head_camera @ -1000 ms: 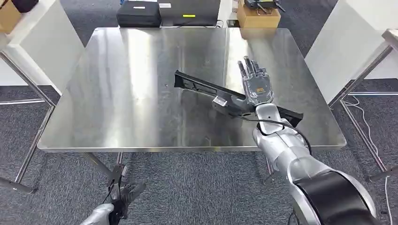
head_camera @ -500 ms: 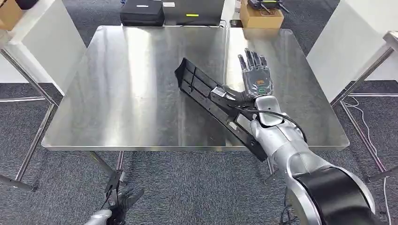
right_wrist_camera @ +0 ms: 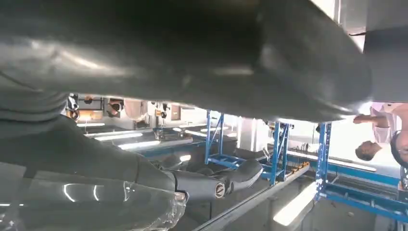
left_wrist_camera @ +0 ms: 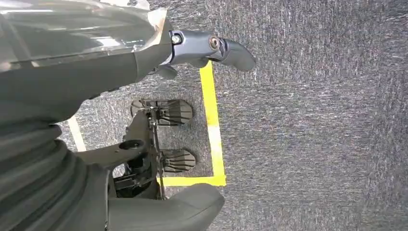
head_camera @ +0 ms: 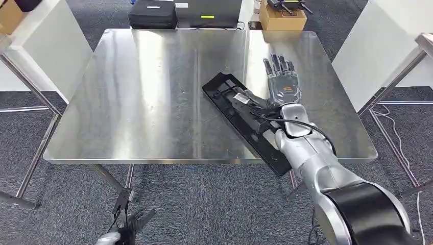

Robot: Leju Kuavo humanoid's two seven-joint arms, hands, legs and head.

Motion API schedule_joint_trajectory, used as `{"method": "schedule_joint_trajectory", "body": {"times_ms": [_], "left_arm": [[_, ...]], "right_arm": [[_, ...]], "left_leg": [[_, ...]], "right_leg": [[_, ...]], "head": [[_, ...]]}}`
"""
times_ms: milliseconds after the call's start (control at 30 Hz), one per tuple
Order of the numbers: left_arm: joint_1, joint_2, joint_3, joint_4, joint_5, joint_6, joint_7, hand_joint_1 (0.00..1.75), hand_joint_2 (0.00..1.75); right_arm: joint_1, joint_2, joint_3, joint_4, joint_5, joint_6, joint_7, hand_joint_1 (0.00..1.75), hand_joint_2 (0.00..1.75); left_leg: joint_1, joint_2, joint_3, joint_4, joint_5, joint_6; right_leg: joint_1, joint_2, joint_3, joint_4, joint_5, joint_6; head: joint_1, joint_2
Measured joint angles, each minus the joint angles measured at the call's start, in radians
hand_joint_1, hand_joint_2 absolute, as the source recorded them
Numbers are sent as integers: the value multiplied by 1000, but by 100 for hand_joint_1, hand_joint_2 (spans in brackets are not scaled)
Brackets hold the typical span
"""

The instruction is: Take the parts from the cabinet and place them on the table.

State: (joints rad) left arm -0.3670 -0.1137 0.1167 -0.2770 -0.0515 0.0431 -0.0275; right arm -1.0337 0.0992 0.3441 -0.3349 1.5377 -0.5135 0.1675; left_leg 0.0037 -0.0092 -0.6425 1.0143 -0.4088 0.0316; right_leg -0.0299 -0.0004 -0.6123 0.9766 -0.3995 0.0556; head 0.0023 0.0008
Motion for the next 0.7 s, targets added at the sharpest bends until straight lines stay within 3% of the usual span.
{"method": "schedule_joint_trajectory", "body": {"times_ms": [333,367,533,700], "left_arm": [[7,8,17,0,0,-4,-3,0,175],[10,10,18,-1,-1,-6,-5,0,0],[22,9,34,-3,2,6,-29,0,0],[33,-3,60,-4,10,21,-37,0,0]], "right_arm": [[3,-21,-35,-1,18,-15,-16,0,0],[5,-24,-42,-3,21,-26,-27,0,0],[14,-24,-49,-34,32,-97,-44,0,0],[42,-25,-38,-125,33,-110,-34,0,0]], "left_leg": [[0,0,0,0,0,0],[0,0,0,0,0,0],[0,0,0,0,0,0],[0,0,0,0,0,0]], "right_leg": [[0,0,0,0,0,0],[0,0,0,0,0,0],[0,0,0,0,0,0],[0,0,0,0,0,0]], "head": [[0,0],[0,0],[0,0],[0,0]]}}
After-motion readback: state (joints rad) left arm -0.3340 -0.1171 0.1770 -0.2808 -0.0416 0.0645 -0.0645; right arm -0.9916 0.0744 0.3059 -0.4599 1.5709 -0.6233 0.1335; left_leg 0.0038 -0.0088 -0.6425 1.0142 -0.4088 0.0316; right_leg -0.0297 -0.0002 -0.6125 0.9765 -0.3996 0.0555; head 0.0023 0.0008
